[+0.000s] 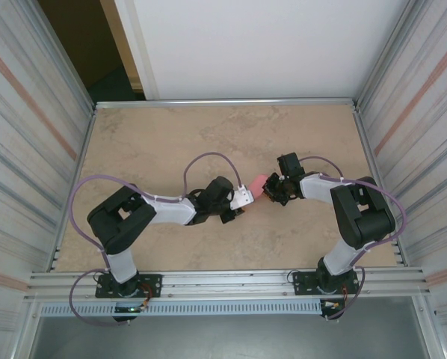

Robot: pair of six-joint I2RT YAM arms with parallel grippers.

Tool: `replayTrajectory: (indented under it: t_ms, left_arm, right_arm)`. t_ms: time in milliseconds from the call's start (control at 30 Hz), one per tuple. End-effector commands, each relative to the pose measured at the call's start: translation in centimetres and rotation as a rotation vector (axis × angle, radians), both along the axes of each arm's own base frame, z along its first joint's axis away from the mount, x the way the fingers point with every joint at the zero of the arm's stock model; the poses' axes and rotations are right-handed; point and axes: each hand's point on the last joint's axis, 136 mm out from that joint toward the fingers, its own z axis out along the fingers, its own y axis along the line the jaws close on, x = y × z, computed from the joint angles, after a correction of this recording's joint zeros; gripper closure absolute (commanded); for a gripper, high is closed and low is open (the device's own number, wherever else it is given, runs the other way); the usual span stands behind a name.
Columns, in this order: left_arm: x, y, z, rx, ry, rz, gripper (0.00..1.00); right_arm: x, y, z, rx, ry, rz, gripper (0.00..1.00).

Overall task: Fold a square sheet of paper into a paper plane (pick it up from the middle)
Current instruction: Fold the wing for the fifth time at the center of the table.

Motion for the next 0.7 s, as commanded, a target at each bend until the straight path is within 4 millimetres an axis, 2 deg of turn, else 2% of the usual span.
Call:
replayTrajectory:
  t_ms: [0,167,433,667]
  left_arm:
    - [0.4,-1.2,1.0,-0.028,-0.016,-0.031,0.79]
    - [0.0,-1.3,0.5,-0.021,0.023,-0.039,0.86]
    - [0.1,-1.2,-0.2,-0.030,0.099,-0.025,0.91]
    - [0.4,-0.6,-0.4,-0.054,0.136,0.010,0.92]
  right_arm:
    - [0.4,-0.1,-0.7,-0.012,0.016,-0.001,0.86]
    - [0.2,-0.2,-0.5,-0.012,0.014,0.009,0.79]
    - [-0.7,-1.2,1.9,-0.015,-0.076,0.038,0.56]
    - [-3.0,-3.8,2.7,-0.082,-0.124,0.025,0.51]
